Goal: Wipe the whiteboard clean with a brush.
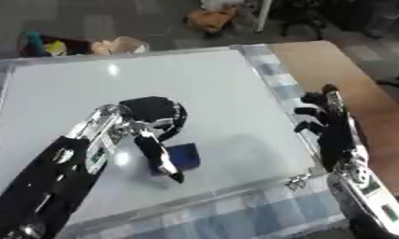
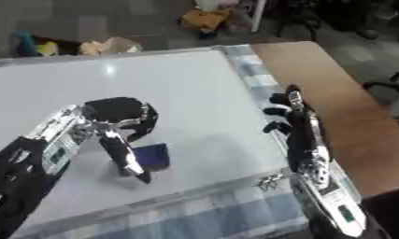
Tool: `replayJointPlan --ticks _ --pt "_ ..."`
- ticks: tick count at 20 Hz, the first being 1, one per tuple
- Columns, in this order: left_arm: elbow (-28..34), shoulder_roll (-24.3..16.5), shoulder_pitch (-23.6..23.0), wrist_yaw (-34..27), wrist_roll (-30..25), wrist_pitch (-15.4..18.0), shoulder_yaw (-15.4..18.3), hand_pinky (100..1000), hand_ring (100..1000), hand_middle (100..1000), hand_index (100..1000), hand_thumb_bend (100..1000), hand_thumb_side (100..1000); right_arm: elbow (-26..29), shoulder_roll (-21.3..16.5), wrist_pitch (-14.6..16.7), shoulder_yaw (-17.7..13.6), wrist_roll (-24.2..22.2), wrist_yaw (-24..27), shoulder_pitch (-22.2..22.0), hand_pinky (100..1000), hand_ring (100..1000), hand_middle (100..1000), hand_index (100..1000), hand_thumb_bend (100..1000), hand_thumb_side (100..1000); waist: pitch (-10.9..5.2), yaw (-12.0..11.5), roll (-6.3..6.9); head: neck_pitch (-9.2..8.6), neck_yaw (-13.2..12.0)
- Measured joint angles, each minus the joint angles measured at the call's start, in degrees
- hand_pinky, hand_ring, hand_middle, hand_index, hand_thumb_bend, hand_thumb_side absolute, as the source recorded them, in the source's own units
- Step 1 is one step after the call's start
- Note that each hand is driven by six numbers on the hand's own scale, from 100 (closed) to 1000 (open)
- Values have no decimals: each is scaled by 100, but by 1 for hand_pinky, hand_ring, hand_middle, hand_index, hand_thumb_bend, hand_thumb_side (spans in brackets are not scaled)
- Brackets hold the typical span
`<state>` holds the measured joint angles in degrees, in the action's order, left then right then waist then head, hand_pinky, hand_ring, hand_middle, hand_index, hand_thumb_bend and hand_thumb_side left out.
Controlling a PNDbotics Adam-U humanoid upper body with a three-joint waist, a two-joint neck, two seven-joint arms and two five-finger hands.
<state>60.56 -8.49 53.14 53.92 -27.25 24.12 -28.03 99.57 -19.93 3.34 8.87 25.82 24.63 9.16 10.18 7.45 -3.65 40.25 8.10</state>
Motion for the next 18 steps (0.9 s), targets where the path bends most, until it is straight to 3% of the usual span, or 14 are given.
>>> replayJointPlan --ticks 18 --pt "-20 86 -121 205 -25 -20 -36 429 418 476 203 914 605 -6 1 -3 0 -40 0 -2 339 592 629 642 100 764 0 12 0 1 48"
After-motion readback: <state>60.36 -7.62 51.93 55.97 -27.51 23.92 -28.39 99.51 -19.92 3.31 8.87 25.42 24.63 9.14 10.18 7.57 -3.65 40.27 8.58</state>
